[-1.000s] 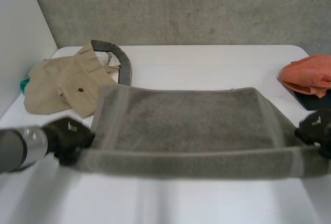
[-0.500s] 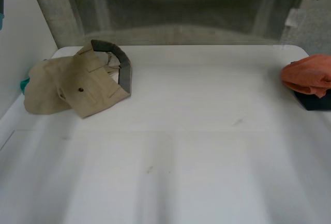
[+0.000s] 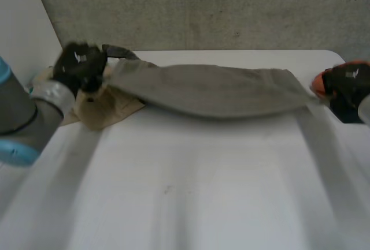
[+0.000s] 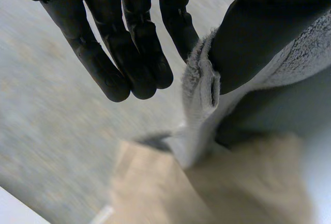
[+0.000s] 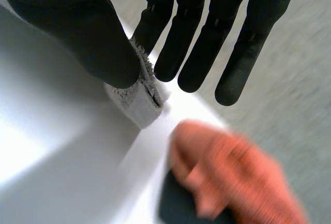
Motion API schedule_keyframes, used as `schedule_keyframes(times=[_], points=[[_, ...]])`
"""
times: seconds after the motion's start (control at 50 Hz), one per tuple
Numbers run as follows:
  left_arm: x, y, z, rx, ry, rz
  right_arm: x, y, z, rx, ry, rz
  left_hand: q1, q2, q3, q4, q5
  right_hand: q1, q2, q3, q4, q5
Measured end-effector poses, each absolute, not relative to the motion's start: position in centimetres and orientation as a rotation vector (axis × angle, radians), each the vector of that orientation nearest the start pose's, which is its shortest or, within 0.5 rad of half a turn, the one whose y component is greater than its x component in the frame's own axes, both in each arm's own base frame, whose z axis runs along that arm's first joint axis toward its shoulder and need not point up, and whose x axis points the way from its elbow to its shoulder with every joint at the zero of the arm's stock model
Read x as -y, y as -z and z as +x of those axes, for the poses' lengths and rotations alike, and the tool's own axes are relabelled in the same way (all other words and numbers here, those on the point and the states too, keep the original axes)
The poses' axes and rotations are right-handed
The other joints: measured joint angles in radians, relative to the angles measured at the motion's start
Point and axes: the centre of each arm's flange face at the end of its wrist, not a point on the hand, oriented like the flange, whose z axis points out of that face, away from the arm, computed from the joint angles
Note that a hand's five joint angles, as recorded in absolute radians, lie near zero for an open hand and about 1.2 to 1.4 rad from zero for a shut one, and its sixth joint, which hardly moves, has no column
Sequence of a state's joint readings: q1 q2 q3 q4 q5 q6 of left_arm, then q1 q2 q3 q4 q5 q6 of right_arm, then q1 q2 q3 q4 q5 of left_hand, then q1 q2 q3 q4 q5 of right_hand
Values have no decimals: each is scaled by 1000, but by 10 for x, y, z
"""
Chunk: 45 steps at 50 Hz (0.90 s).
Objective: Fold the laundry.
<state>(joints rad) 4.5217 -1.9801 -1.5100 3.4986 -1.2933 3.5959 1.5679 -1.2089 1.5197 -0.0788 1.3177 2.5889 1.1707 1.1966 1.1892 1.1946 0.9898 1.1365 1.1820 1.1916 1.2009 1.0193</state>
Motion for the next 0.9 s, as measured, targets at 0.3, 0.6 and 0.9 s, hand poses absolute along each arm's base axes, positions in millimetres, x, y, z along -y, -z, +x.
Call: schedule_keyframes(times=[0.3, 0.6, 0.9], points=[[230, -177, -167, -2262, 1368, 1435, 280, -208, 94, -2751, 1218, -1385, 0, 0, 0, 0, 0, 0, 0, 0, 0, 0], [245, -222, -195, -2188, 1489, 1522, 293, -207, 116, -2610, 1380, -1490, 0, 0, 1, 2, 0, 0, 0, 0, 0, 6], [361, -195, -254, -2084, 1668, 1238, 383, -190, 148, -2555, 1936, -1265, 0, 0, 1, 2, 0, 0, 0, 0, 0, 6]])
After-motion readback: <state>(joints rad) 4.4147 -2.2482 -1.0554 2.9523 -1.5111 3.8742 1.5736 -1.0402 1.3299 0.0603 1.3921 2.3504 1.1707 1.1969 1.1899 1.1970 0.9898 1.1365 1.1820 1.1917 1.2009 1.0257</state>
